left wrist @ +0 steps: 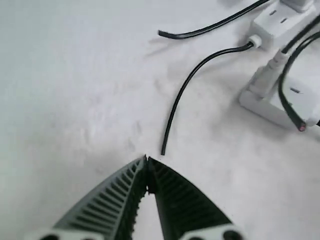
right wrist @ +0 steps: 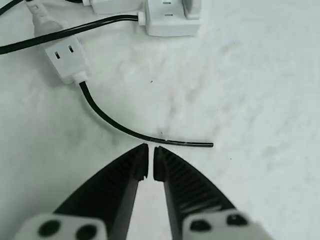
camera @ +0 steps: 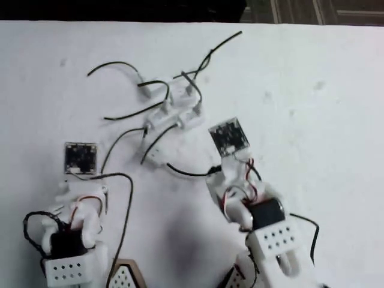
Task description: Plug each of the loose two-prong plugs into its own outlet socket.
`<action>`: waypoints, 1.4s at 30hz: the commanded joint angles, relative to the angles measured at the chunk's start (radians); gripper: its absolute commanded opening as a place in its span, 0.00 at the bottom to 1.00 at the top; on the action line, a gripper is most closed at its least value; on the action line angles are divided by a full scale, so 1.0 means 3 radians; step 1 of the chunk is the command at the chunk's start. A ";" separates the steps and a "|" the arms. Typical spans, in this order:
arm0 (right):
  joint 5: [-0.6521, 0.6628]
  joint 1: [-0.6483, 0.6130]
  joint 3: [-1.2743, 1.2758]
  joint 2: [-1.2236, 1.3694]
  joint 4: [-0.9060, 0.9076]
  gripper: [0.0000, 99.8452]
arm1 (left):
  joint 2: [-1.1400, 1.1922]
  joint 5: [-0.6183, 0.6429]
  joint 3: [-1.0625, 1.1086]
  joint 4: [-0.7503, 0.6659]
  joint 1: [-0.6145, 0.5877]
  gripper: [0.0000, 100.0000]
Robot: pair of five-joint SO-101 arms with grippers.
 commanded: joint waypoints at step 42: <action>0.0005 0.0197 0.1417 -0.2059 0.0944 0.02 | -0.0023 0.0041 0.0460 -0.0348 0.0448 0.02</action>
